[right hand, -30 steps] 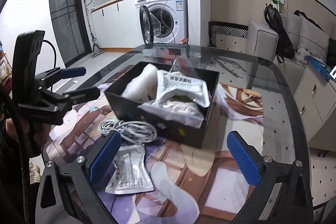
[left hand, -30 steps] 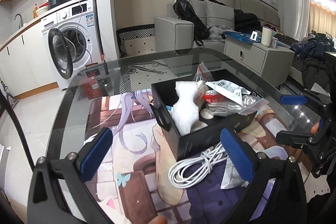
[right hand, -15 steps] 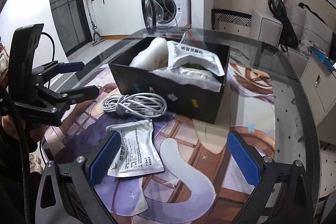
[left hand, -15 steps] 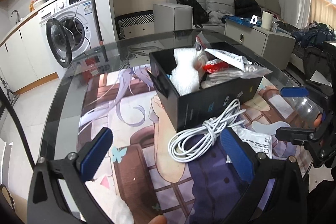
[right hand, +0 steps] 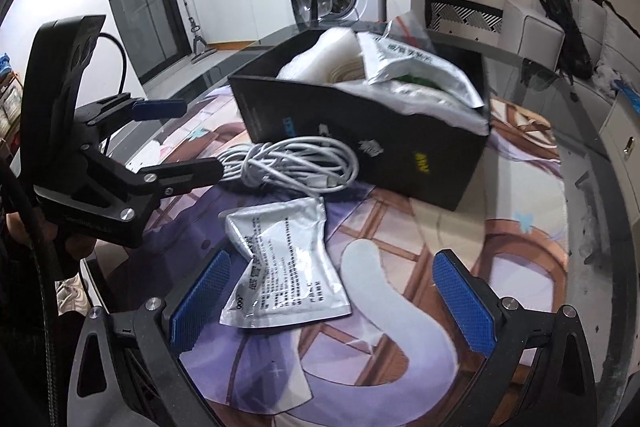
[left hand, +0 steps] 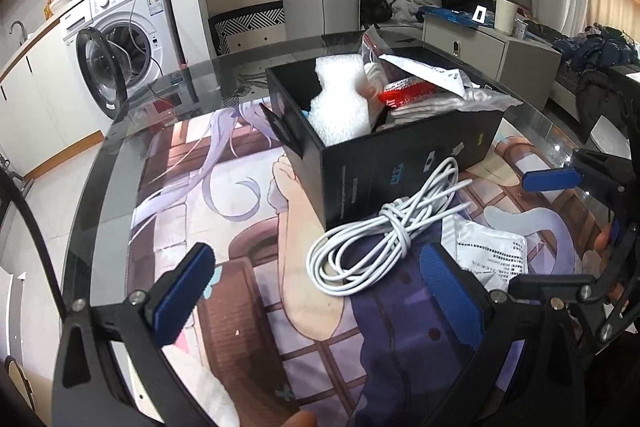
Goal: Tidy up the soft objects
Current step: 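Move the right tool to the second white medicine packet on the table, then grasp the second white medicine packet with the right tool, then lift the packet with the right tool while the left tool approaches the white coiled cable, then grasp the white coiled cable with the left tool and lift it, then carry the cable and medicine packet over the black box with both tools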
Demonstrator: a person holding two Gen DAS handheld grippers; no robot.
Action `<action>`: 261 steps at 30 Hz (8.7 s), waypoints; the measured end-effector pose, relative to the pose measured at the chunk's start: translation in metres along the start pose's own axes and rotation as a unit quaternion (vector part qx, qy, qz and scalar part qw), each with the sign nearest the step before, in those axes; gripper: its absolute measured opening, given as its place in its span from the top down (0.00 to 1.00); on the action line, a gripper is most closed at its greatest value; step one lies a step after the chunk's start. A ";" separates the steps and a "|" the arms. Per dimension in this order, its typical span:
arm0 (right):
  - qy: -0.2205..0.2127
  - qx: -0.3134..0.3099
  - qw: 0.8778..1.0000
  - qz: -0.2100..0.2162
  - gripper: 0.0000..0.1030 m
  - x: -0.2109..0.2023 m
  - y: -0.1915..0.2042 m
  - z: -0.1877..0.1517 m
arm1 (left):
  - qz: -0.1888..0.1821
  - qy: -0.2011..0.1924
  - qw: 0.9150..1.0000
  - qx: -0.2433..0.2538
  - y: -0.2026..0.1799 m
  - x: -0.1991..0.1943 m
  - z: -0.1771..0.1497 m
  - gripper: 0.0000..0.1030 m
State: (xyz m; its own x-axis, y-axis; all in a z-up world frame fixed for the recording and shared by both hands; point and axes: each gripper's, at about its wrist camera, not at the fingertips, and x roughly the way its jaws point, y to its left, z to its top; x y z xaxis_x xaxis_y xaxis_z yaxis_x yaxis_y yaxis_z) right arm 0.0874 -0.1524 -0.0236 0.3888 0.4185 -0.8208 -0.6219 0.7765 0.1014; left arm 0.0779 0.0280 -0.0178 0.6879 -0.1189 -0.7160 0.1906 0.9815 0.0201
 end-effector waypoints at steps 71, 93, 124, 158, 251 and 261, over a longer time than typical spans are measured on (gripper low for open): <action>-0.035 0.028 0.998 -0.044 0.57 -0.005 -0.020 -0.003 | -0.032 0.043 0.998 -0.021 -0.010 0.035 0.011 0.00; -0.041 0.035 0.997 -0.046 0.57 -0.011 -0.021 -0.004 | -0.102 0.037 0.994 -0.014 -0.015 0.033 0.012 0.44; -0.043 0.036 0.997 -0.046 0.57 -0.015 -0.019 -0.004 | -0.126 0.045 0.987 0.088 -0.053 0.028 0.010 0.67; -0.102 0.002 0.994 -0.037 0.57 -0.063 0.006 0.007 | -0.186 -0.005 0.980 0.066 -0.037 -0.031 -0.003 0.87; -0.099 -0.014 0.992 -0.073 0.57 0.018 -0.027 0.113 | -0.073 -0.079 0.994 -0.033 0.008 0.039 0.104 0.69; -0.091 -0.021 0.992 -0.081 0.57 0.026 -0.030 0.113 | -0.082 -0.079 0.993 -0.028 0.010 0.041 0.104 0.69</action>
State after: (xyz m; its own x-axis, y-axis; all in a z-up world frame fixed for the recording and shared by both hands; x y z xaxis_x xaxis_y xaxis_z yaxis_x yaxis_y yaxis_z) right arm 0.1929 -0.1119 0.0154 0.5991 0.3708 -0.7096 -0.5678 0.8216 -0.0501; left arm 0.1810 0.0168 0.0259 0.7537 -0.2952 -0.5873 0.2729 0.9534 -0.1289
